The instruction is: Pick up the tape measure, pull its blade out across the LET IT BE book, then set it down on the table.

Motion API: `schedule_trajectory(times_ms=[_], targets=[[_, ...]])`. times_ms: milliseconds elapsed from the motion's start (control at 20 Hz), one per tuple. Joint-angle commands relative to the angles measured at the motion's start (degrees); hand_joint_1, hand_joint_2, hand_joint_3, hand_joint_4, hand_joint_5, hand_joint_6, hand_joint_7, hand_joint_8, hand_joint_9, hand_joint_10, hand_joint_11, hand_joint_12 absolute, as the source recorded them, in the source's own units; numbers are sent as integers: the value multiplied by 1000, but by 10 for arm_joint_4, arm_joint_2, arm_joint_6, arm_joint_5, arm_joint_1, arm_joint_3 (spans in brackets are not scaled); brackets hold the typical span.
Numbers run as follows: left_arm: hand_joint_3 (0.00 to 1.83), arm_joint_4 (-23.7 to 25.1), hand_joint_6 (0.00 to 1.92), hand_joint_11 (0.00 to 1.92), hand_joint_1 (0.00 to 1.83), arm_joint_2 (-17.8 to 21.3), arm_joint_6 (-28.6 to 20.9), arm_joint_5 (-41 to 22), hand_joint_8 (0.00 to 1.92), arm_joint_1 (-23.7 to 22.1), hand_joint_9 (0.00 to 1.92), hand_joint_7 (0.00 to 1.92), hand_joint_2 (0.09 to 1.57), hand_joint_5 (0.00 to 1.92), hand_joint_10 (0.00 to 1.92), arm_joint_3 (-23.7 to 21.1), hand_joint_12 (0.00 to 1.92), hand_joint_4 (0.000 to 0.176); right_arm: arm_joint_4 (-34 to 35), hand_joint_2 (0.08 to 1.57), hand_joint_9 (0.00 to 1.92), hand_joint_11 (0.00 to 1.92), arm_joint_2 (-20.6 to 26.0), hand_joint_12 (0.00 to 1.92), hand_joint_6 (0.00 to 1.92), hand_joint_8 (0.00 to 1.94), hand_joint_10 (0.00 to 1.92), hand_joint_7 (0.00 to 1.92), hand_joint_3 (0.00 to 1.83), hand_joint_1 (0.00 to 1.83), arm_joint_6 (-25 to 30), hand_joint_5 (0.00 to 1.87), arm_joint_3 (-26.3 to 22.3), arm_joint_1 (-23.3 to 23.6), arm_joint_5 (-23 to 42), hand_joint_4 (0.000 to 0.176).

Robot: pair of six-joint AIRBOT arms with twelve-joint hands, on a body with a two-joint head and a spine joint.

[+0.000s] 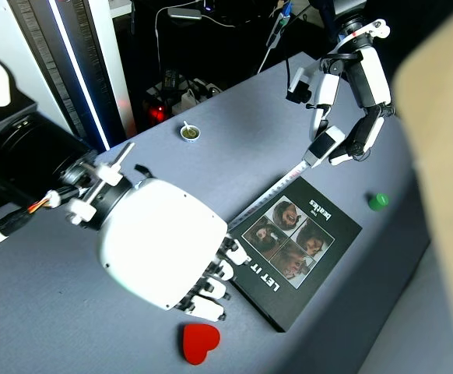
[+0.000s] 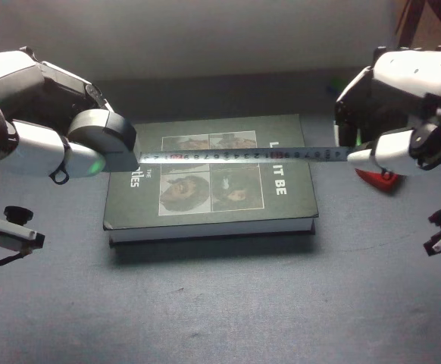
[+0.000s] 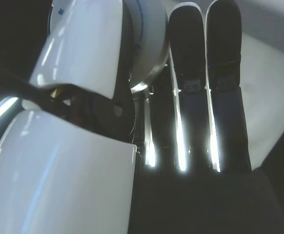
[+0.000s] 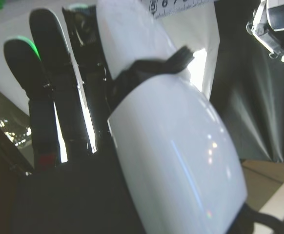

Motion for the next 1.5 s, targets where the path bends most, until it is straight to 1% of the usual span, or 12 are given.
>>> schedule_trajectory(times_ms=[0,300,450,550,600,650,800,850,950,1100,1350,1450], targets=[[0,12,1056,877,1381,2,-2,-52,594,-6,994,1147,1086,895,1098,4,985,0,-31,1158,812,576,11,1410,1144,1092,848,960,0,1197,-2,850,6,0,-26,3],[0,13,1055,863,1381,2,-6,-51,591,-6,992,1149,1087,895,1104,6,983,0,-43,1158,814,570,36,1406,1144,1090,848,961,0,1197,15,850,12,-12,-7,3],[0,13,1051,871,1382,2,-6,-50,587,-6,991,1152,1086,896,1104,7,986,0,-44,1157,815,564,46,1402,1144,1086,846,947,0,1194,19,867,15,-13,-2,20],[0,13,1051,870,1381,1,-6,-50,586,-6,992,1153,1086,897,1103,7,986,0,-44,1157,815,563,53,1402,1141,1089,846,948,0,1195,22,865,17,-13,5,16],[0,13,1051,870,1381,1,-6,-50,586,-6,992,1153,1086,896,1103,7,986,0,-44,1156,815,576,57,1405,1132,1096,844,936,0,1194,23,882,19,-13,9,25],[0,13,1051,868,1381,1,-6,-50,586,-7,992,1153,1086,896,1103,7,985,0,-44,1156,815,578,60,1406,1131,1096,843,935,0,1194,25,884,21,-13,15,27],[0,17,1059,856,1381,0,-6,-48,602,-9,987,1146,1089,887,1111,7,991,0,-44,1155,816,568,71,1400,1129,1094,842,936,0,1194,30,886,25,-13,22,27],[0,18,1061,854,1381,-1,-6,-46,605,-10,986,1144,1089,885,1113,7,993,0,-45,1155,817,567,76,1399,1128,1091,841,946,0,1195,32,876,26,-12,22,21],[0,19,1066,854,1380,-1,-6,-46,603,-10,985,1143,1089,888,1113,6,994,0,-46,1155,818,567,84,1399,1128,1091,841,947,0,1195,36,876,27,-10,24,21],[0,19,1071,853,1380,-1,-8,-46,600,-11,985,1143,1090,886,1112,7,994,0,-46,1154,818,575,89,1401,1129,1088,840,940,0,1194,37,884,28,-6,27,26],[0,19,1054,853,1381,-3,-8,-46,613,-13,987,1148,1090,876,1113,8,995,0,-52,1154,819,574,85,1401,1129,1088,840,941,0,1194,37,884,27,-5,24,26],[0,19,1067,852,1380,-3,-8,-46,604,-13,982,1147,1090,880,1117,8,996,0,-58,1154,819,568,79,1399,1122,1092,840,951,0,1196,38,875,21,-9,11,17]])
